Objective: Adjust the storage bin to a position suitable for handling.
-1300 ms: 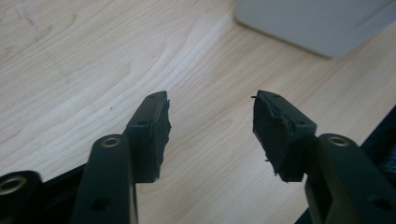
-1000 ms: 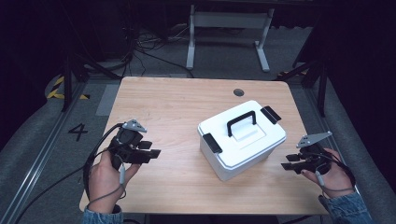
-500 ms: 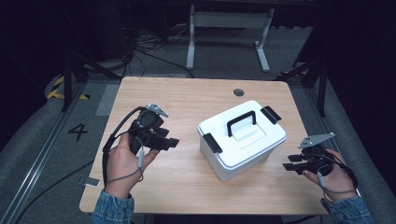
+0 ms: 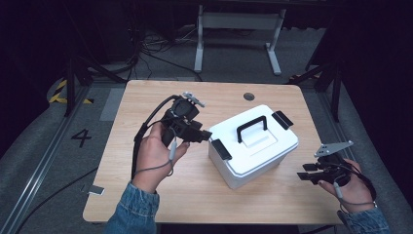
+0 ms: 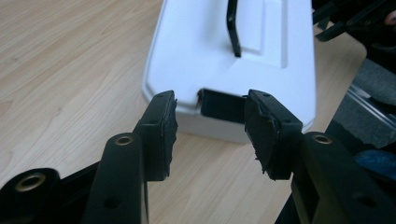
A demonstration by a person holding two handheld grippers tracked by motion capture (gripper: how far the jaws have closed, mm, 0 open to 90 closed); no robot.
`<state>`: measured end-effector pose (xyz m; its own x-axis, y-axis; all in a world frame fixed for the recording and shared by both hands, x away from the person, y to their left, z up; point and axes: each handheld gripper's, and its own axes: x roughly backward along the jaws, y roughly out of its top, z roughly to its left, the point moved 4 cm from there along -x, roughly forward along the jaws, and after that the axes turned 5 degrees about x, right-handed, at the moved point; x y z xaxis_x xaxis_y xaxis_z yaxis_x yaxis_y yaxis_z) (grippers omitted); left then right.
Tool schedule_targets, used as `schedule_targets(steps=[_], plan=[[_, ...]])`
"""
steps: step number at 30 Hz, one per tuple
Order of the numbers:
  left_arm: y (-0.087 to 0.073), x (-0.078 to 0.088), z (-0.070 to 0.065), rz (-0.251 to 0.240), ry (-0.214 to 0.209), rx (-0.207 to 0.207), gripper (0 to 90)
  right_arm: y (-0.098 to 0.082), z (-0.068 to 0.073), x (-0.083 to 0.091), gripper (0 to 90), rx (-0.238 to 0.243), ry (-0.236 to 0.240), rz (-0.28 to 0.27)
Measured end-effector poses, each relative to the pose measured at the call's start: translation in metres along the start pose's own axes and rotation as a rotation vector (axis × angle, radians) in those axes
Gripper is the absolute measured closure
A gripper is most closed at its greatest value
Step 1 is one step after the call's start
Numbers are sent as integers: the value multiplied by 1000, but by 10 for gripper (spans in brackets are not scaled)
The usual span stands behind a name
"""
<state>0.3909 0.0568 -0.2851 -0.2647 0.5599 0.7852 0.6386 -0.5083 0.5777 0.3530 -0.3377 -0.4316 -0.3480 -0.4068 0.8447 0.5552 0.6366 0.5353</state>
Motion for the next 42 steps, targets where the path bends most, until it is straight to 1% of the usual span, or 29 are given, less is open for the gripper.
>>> schedule_targets(steps=[5,8,9,10,11,12,13,15,17,18,19,20,21,23,24,25,27,29,30,32,34,36,37,38,39,41,42], plan=[[16,-11,-8,15,-25,6,541,-1,1,-1,565,1,-8,-2],[25,-21,-10,28,-53,10,539,-3,2,-2,563,3,-10,0],[25,-21,-10,28,-53,10,538,-4,2,-3,563,-2,-8,3],[30,-27,-12,35,-58,4,536,-4,2,-3,563,0,-7,2],[33,-31,-13,37,-64,8,533,-5,2,-3,563,-1,-10,2],[33,-31,-13,37,-64,8,526,-5,2,-4,562,-2,-9,1],[36,-35,-13,44,-66,5,526,-5,2,-4,562,-2,-9,1],[42,-45,-15,58,-74,3,526,-7,3,-4,559,-6,-10,2],[45,-52,-16,64,-77,3,526,-7,4,-4,559,-9,-8,3],[45,-52,-16,64,-77,3,529,-7,4,-4,559,-9,-8,3],[49,-60,-16,65,-68,14,532,-8,4,-4,561,-6,-5,4],[51,-64,-16,64,-64,18,532,-8,4,-4,562,-4,-4,4],[52,-66,-16,69,-65,23,539,-8,4,-5,562,-2,-4,5],[56,-72,-15,62,-70,32,544,-8,5,-6,562,-1,-3,8],[56,-72,-15,62,-70,32,545,-9,5,-6,562,-1,0,9],[58,-77,-14,66,-78,38,546,-9,5,-6,563,-2,1,10],[61,-83,-13,72,-78,48,546,-9,5,-7,562,-6,5,9],[62,-89,-13,80,-85,49,547,-9,5,-7,561,-7,4,10],[62,-89,-13,80,-85,49,547,-9,5,-7,561,-7,4,10],[63,-94,-14,92,-90,51,546,-10,5,-7,561,-8,5,10],[63,-101,-15,118,-94,50,544,-10,4,-8,562,-6,5,8],[65,-107,-15,131,-92,51,546,-10,4,-9,562,-9,8,11],[65,-110,-15,142,-97,54,555,-10,4,-9,562,-3,6,11],[65,-112,-16,155,-100,58,583,-10,4,-10,562,-4,9,14],[65,-115,-17,156,-98,54,602,-10,5,-10,562,-7,11,17],[66,-119,-19,164,-103,47,659,-10,5,-11,562,-3,10,19],[65,-120,-20,172,-108,45,703,-10,5,-11,565,-3,11,19]])
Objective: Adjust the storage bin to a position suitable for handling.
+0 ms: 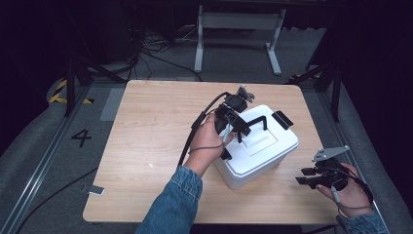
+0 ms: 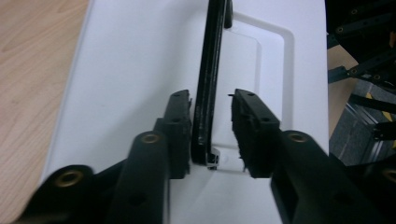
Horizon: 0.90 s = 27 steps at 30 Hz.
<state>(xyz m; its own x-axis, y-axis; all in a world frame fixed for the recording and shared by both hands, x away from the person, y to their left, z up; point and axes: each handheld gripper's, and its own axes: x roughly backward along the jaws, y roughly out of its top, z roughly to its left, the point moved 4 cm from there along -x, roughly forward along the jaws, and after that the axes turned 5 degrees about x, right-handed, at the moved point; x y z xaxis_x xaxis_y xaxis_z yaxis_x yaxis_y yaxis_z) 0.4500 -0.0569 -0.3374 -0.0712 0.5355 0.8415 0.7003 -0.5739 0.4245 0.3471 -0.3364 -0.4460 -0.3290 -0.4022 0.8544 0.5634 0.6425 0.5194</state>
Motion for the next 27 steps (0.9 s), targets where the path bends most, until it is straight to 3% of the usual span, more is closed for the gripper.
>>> schedule_targets(steps=[4,6,15,27], plan=[[0,-4,1,14,-15,-11,810,-1,-1,0,568,-5,2,0],[-1,-4,1,8,-49,-14,823,-1,-1,0,568,-4,6,-3],[0,-3,0,-17,-59,-35,837,-1,0,-1,570,-2,5,4],[3,7,-3,-62,-81,-33,842,-2,-1,-1,578,-4,5,0]])
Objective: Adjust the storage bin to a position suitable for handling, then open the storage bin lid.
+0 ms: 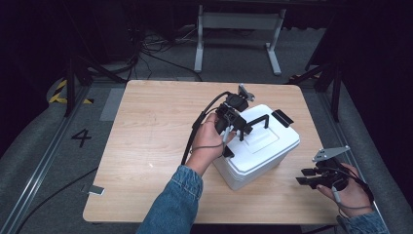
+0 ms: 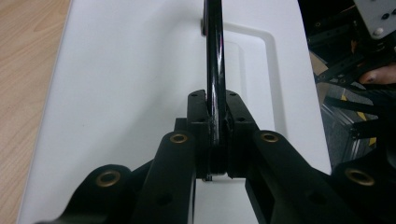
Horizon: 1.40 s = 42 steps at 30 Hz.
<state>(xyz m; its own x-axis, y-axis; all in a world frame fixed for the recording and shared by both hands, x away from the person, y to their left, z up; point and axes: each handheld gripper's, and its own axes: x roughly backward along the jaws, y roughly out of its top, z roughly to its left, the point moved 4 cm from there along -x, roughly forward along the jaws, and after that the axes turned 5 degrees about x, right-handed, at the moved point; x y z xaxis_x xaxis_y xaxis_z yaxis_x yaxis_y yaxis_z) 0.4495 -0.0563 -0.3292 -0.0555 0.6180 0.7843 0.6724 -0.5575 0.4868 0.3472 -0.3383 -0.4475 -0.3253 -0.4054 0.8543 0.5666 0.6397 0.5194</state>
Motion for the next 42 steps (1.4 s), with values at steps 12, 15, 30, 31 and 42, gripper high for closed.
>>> schedule_targets(steps=[12,15,30,31,42], plan=[[7,29,-15,-46,-5,-43,842,-2,-1,0,577,-4,1,0],[6,39,-18,-61,0,-51,842,-2,-1,1,577,-5,-2,-2],[-6,81,-14,-107,13,-39,842,0,0,0,577,2,-4,-1],[-9,85,-12,-105,19,-39,842,0,0,-1,577,1,-3,0],[-31,114,4,-136,51,6,842,1,0,-3,574,-4,-2,10]])
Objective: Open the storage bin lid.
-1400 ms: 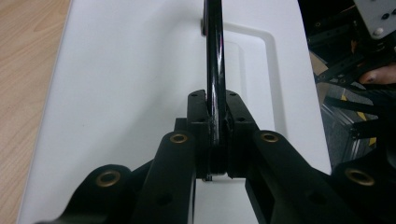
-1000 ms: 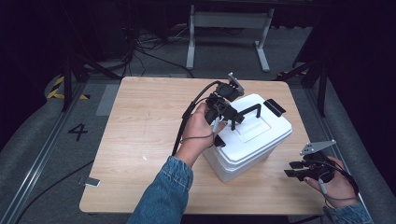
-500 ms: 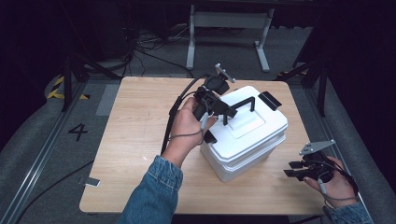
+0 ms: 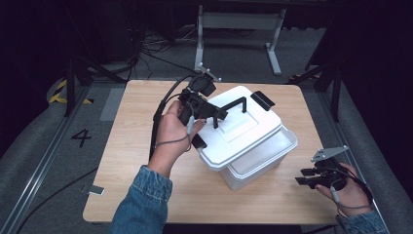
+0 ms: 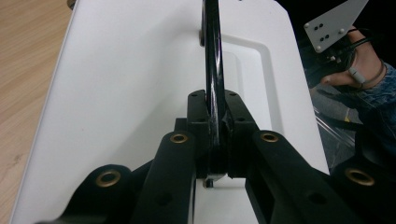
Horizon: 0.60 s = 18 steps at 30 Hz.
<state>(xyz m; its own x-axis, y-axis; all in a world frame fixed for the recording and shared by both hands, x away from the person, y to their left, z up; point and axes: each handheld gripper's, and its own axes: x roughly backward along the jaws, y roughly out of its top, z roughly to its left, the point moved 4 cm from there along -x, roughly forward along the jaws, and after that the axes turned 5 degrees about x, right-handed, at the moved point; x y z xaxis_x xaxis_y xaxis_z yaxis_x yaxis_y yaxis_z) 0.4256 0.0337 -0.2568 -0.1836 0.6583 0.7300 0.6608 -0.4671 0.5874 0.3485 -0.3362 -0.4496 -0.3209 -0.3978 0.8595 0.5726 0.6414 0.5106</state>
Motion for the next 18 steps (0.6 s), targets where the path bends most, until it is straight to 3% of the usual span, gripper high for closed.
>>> schedule_targets(steps=[18], plan=[[-39,53,32,-37,83,77,842,3,-1,-8,563,9,10,15]])
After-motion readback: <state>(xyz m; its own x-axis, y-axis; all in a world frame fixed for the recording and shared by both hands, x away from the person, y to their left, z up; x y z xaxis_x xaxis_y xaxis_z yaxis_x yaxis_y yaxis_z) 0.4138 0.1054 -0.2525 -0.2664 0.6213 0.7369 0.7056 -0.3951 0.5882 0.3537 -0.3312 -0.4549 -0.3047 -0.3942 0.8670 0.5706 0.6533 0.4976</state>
